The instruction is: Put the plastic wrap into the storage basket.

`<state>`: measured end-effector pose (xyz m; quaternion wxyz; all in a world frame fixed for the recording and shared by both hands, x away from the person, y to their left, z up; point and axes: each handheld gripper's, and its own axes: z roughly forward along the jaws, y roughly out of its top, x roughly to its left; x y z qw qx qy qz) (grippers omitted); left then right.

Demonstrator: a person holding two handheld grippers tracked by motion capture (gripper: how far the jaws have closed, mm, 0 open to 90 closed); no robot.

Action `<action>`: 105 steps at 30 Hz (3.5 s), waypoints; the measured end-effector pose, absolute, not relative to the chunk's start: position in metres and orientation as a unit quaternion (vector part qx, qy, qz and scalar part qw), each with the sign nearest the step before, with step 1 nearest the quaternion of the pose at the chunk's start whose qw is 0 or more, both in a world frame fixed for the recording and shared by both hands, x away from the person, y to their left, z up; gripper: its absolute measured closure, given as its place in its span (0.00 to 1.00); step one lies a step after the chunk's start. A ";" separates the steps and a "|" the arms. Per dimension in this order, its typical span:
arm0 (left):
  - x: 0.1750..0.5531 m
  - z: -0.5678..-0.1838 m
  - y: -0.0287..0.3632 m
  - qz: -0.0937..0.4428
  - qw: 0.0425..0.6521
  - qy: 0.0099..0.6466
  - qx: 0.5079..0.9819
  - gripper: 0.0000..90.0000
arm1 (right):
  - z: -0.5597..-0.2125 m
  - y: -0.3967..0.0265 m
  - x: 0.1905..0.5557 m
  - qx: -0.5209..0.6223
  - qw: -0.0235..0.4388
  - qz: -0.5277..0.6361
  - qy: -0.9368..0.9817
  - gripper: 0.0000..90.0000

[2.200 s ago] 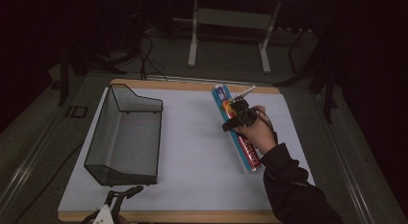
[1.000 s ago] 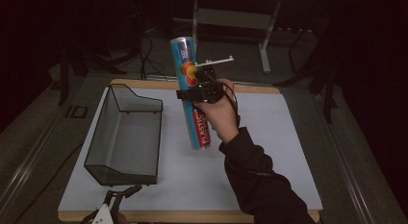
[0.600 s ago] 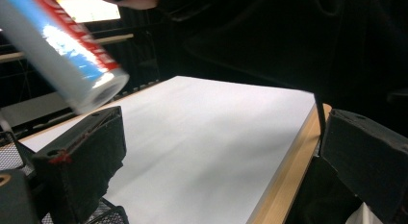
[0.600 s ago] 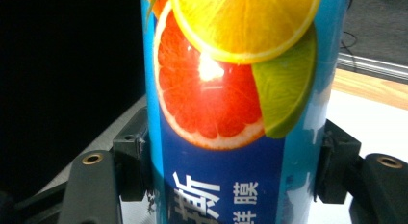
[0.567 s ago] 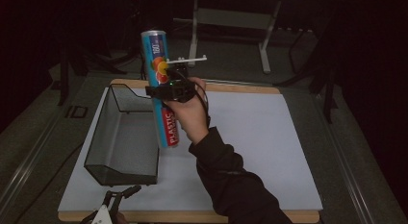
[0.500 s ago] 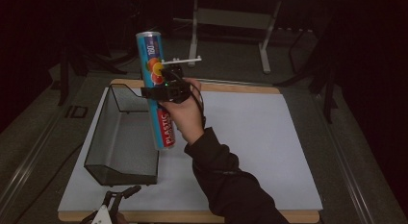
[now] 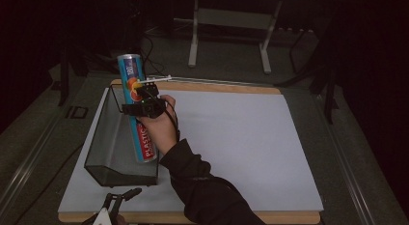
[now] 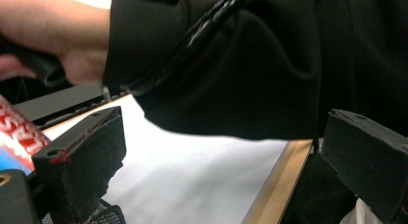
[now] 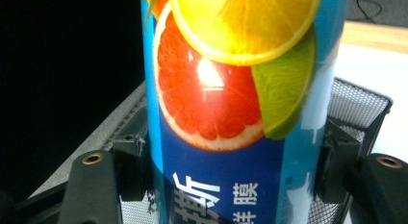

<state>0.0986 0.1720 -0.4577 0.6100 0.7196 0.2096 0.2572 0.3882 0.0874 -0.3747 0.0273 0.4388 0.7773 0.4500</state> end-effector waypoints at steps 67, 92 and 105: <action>0.099 -0.458 0.171 0.251 0.607 0.204 0.726 0.03 | -0.464 0.102 0.404 0.502 0.017 0.336 0.797 0.23; 0.104 -0.460 0.168 0.224 0.597 0.211 0.741 0.03 | -0.411 0.026 0.376 0.347 0.084 0.423 0.833 0.12; 0.106 -0.461 0.166 0.221 0.592 0.213 0.745 0.03 | -0.406 -0.030 0.359 0.324 0.108 0.443 0.829 0.15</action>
